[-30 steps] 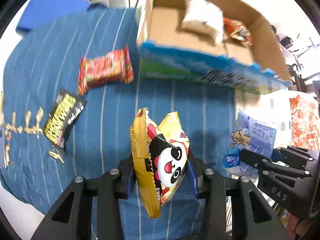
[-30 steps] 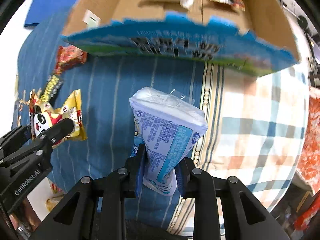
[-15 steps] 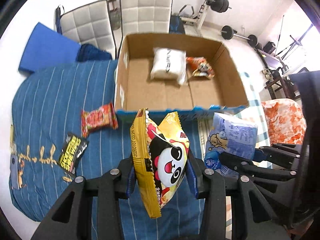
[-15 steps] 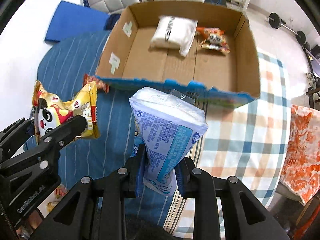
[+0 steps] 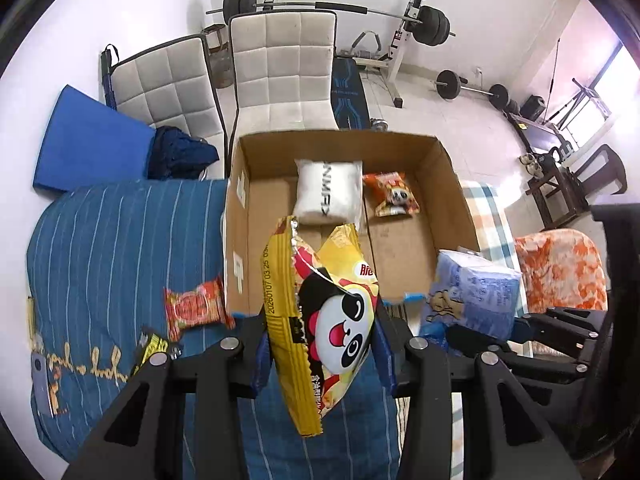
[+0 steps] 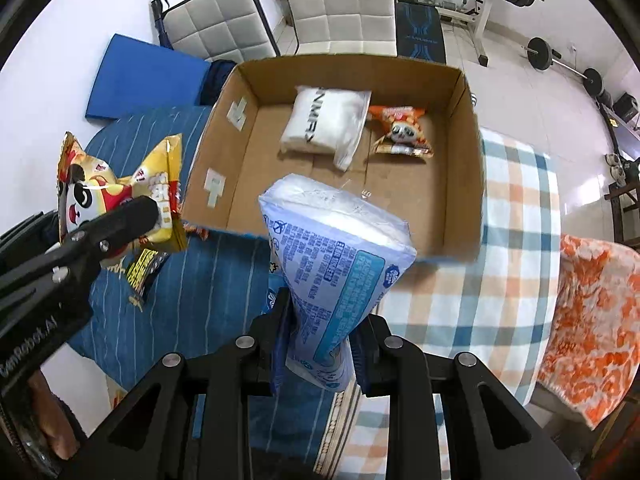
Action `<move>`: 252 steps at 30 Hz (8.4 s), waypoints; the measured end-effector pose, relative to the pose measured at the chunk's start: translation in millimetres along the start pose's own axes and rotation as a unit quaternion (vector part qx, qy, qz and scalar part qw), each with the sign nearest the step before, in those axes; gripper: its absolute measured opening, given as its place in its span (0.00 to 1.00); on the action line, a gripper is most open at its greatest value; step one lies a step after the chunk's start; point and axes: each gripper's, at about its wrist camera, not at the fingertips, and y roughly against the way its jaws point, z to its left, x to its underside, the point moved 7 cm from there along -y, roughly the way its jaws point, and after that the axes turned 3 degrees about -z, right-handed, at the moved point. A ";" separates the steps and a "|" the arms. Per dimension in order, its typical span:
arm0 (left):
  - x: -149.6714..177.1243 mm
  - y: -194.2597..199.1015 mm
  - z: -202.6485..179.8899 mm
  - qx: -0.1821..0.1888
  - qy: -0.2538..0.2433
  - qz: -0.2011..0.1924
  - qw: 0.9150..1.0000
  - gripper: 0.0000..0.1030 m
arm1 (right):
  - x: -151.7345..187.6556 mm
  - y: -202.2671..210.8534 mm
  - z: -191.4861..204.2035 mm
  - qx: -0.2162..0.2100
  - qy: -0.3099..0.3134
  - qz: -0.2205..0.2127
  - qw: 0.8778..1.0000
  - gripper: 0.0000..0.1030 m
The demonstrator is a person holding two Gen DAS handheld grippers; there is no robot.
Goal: Organize soft objects
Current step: 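Carry the panda bag and milk pouch into the box with both tools, then open both tools to release the bags in the box, then grasp the red candy pack with the right tool while the left tool reaches the black wipes pack, then close the left tool on the black SHOE SHINE WIPES pack, then lift and carry the wipes pack and candy pack over the box with both tools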
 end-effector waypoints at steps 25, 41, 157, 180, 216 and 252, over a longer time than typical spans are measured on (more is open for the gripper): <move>-72.7 -190.8 67.8 -0.035 0.018 0.154 0.987 0.37 | -98.0 -207.4 -92.5 0.028 0.065 0.194 0.978 0.28; -91.7 -244.2 66.3 -0.037 0.008 0.214 0.976 0.41 | -109.9 -225.4 -103.1 0.028 0.078 0.235 0.968 0.40; 178.7 -172.9 293.8 -0.052 0.070 0.240 0.967 0.91 | -30.1 -331.2 269.4 0.153 0.413 0.283 0.852 0.57; 220.7 -141.4 297.0 -0.111 0.179 0.188 0.959 0.55 | 44.8 -295.4 244.2 0.115 0.296 0.250 0.915 0.52; 230.3 -211.1 88.8 -0.061 0.026 0.240 0.969 0.60 | 178.2 -199.3 -107.0 0.060 -0.152 0.213 0.963 0.68; 173.6 -69.1 -10.5 -0.059 0.009 0.100 0.993 0.53 | 124.8 -62.2 -35.7 0.039 -0.093 0.063 0.993 0.47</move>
